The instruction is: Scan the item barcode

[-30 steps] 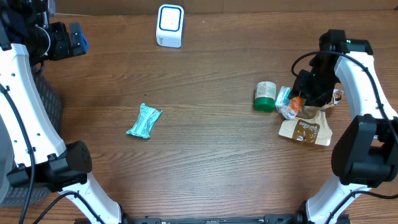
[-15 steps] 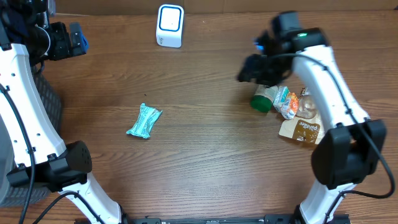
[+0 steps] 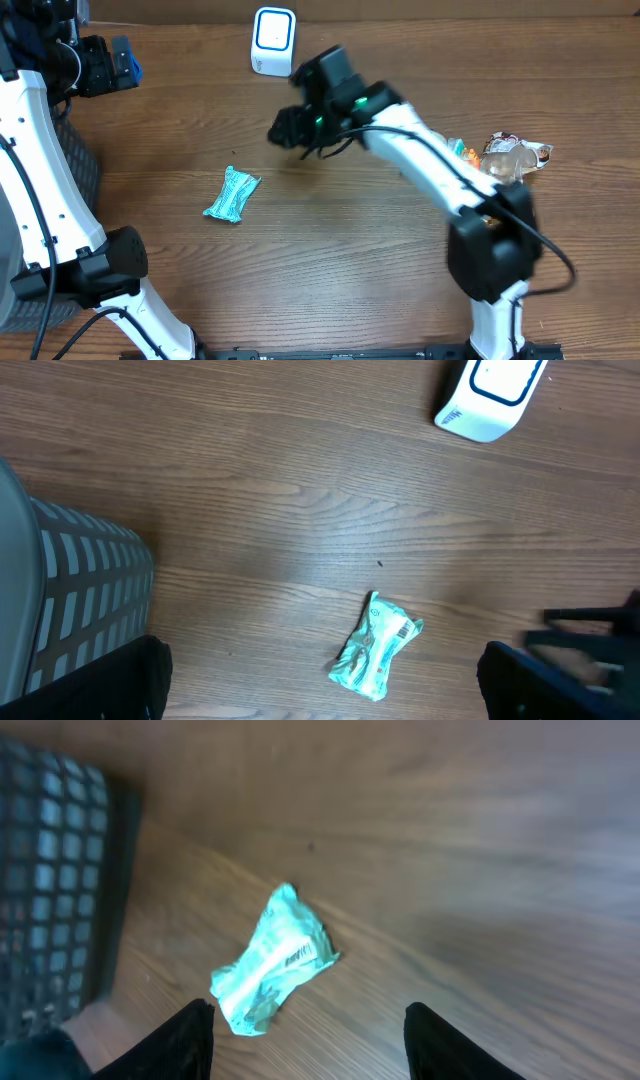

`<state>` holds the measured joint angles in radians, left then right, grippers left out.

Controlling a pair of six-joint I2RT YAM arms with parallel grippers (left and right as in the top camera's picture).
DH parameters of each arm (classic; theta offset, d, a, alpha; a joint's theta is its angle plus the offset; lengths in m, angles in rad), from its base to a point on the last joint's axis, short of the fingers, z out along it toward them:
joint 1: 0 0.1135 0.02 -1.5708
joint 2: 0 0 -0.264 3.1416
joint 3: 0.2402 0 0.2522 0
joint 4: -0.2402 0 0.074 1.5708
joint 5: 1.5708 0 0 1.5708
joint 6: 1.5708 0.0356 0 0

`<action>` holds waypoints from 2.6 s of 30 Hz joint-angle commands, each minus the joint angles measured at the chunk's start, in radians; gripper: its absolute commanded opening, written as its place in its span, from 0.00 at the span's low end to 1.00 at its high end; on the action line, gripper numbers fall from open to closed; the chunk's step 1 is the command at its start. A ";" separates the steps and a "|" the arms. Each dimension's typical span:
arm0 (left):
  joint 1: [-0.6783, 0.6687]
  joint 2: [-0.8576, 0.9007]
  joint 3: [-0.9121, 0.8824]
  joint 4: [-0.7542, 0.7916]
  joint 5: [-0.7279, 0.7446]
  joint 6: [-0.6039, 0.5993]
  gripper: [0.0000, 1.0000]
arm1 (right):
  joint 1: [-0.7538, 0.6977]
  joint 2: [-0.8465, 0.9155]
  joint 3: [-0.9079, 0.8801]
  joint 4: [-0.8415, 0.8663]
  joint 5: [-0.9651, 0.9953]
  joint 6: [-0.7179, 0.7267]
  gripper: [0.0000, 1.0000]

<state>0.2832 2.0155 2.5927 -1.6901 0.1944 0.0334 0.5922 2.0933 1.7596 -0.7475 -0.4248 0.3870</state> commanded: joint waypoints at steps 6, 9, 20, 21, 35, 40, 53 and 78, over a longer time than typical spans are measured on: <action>-0.003 -0.013 0.014 0.001 0.001 0.012 1.00 | 0.089 0.145 -0.021 0.045 -0.026 0.172 0.52; -0.003 -0.013 0.014 0.001 0.001 0.012 1.00 | 0.108 0.182 -0.021 0.068 -0.026 0.231 0.48; -0.003 -0.013 0.014 0.001 0.001 0.012 1.00 | 0.164 0.224 -0.027 0.171 0.067 0.302 0.49; -0.003 -0.013 0.014 0.001 0.001 0.012 1.00 | 0.171 0.224 -0.033 0.181 0.077 0.301 0.49; -0.003 -0.013 0.014 0.001 0.001 0.012 1.00 | 0.188 0.220 -0.039 0.144 0.150 0.172 0.04; -0.003 -0.013 0.014 0.001 0.001 0.012 1.00 | 0.111 0.188 0.032 0.093 0.008 -0.225 0.04; -0.003 -0.013 0.014 0.001 0.001 0.012 1.00 | -0.051 0.130 0.176 -0.138 -0.053 -0.282 0.35; -0.003 -0.013 0.014 0.001 0.001 0.012 1.00 | 0.148 0.142 -0.109 -0.003 0.278 0.238 0.06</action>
<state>0.2832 2.0155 2.5927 -1.6901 0.1944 0.0334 0.7536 2.2543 1.7218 -0.7559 -0.2634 0.5663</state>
